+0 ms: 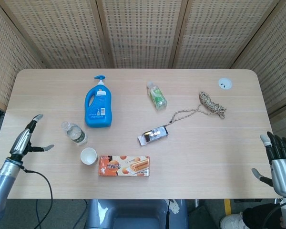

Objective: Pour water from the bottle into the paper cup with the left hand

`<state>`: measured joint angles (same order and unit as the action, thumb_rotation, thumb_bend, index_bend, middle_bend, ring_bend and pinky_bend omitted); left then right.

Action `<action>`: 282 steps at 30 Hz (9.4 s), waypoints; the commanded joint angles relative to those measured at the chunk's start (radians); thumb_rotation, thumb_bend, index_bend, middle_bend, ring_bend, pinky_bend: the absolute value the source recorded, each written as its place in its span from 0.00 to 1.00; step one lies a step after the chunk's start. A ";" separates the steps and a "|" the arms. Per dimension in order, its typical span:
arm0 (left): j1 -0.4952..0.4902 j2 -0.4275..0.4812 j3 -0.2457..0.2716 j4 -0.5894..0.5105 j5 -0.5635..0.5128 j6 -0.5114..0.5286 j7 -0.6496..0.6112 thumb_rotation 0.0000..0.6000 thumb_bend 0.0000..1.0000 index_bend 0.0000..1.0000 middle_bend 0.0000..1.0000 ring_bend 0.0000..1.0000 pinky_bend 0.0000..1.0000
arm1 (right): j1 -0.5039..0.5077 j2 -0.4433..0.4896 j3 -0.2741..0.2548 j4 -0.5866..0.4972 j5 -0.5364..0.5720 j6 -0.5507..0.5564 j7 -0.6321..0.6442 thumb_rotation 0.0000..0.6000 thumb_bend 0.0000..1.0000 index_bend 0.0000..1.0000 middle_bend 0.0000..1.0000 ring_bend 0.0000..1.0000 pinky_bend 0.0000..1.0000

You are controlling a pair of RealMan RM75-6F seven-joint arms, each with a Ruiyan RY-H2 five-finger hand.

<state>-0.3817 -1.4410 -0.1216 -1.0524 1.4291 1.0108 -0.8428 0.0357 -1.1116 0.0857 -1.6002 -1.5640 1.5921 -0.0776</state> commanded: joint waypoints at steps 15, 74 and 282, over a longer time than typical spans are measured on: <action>-0.093 -0.136 0.032 0.151 0.066 -0.018 -0.236 1.00 0.11 0.00 0.00 0.00 0.00 | 0.013 -0.007 0.003 0.007 0.022 -0.029 -0.006 1.00 0.00 0.03 0.00 0.00 0.00; -0.208 0.146 0.147 -0.097 0.171 -0.028 0.405 1.00 0.44 0.65 0.51 0.40 0.49 | 0.015 0.004 -0.001 -0.003 0.029 -0.031 0.018 1.00 0.00 0.03 0.00 0.00 0.00; -0.013 0.258 0.084 -0.235 -0.043 0.165 0.260 1.00 0.00 0.00 0.00 0.00 0.00 | 0.000 0.036 -0.010 -0.017 0.000 0.000 0.088 1.00 0.00 0.03 0.00 0.00 0.00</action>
<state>-0.4516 -1.2972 -0.0162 -1.1339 1.4821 1.1432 -0.8162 0.0355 -1.0759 0.0761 -1.6171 -1.5637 1.5927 0.0101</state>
